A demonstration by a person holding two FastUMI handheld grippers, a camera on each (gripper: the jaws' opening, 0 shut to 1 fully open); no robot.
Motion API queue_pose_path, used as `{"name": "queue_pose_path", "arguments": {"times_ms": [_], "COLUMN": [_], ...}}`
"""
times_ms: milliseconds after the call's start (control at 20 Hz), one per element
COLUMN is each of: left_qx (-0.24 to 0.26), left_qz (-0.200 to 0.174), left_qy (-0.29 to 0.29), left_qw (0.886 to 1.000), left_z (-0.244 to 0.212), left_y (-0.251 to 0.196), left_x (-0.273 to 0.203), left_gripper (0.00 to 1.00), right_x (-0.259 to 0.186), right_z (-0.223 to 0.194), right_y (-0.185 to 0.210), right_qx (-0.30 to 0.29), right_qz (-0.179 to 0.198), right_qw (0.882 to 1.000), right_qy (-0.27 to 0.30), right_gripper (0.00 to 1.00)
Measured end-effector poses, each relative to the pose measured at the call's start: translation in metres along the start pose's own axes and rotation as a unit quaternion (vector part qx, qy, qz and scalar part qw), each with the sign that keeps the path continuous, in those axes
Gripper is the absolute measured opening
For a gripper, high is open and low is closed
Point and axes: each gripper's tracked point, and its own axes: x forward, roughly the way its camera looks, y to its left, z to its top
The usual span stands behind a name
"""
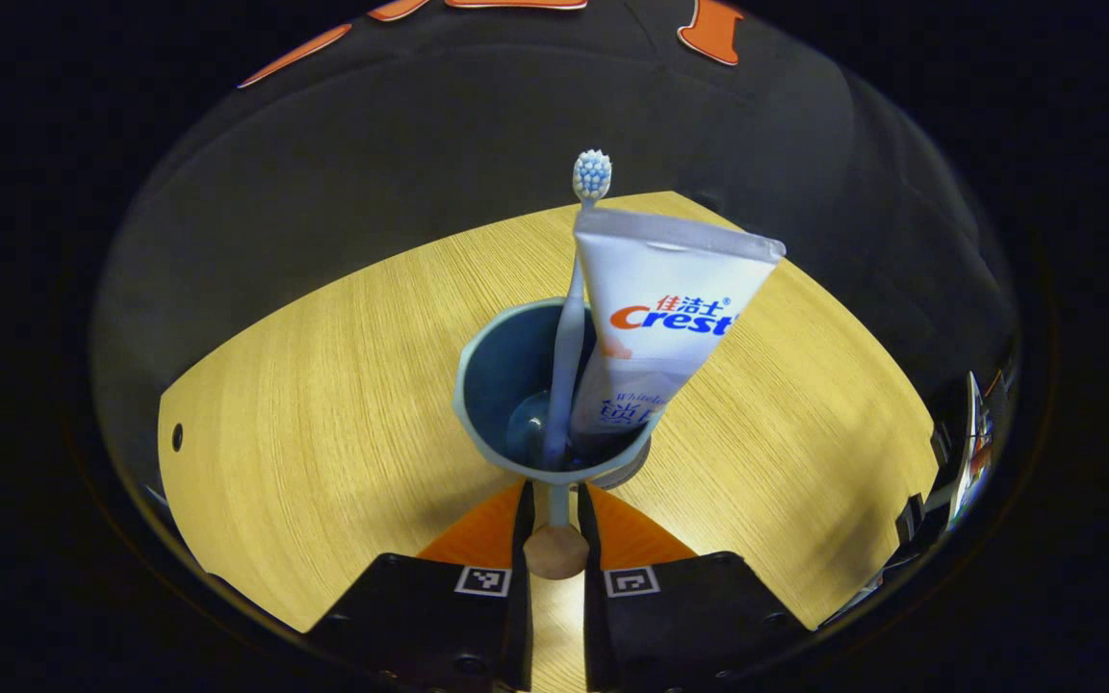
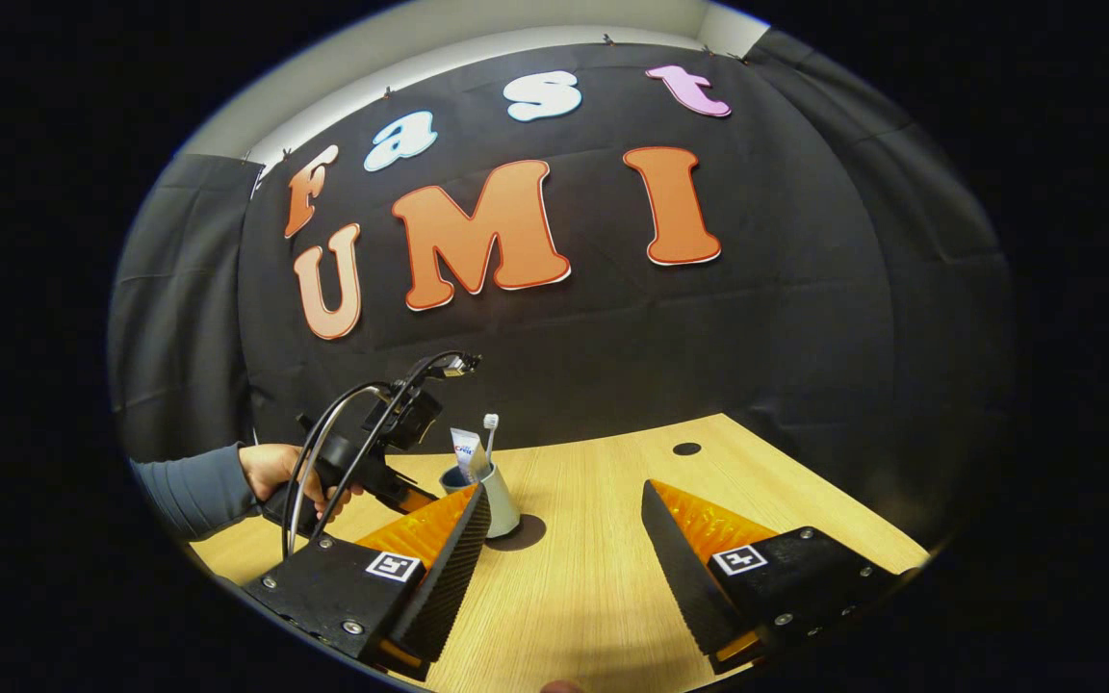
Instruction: Put the toothbrush and toothpaste on the desktop into the cup, then pick up the cup and place it on the coaster on the desktop.
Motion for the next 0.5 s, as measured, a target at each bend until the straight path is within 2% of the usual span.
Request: {"name": "queue_pose_path", "arguments": {"times_ms": [350, 500], "left_qx": [0.011, 0.014], "left_qz": [0.004, 0.003], "left_qy": [0.017, -0.009], "left_qw": [1.000, 1.000], "left_z": [-0.005, 0.001], "left_y": [0.002, 0.002], "left_x": [-0.003, -0.020], "left_gripper": [0.20, 0.27], "right_x": [-0.004, -0.003], "right_z": [-0.004, -0.003], "right_y": [-0.007, -0.008], "right_qx": [-0.001, -0.008], "right_qz": [-0.009, -0.020], "right_qw": [1.000, 1.000], "right_qy": [0.008, 0.007], "right_gripper": [0.94, 0.94]}}
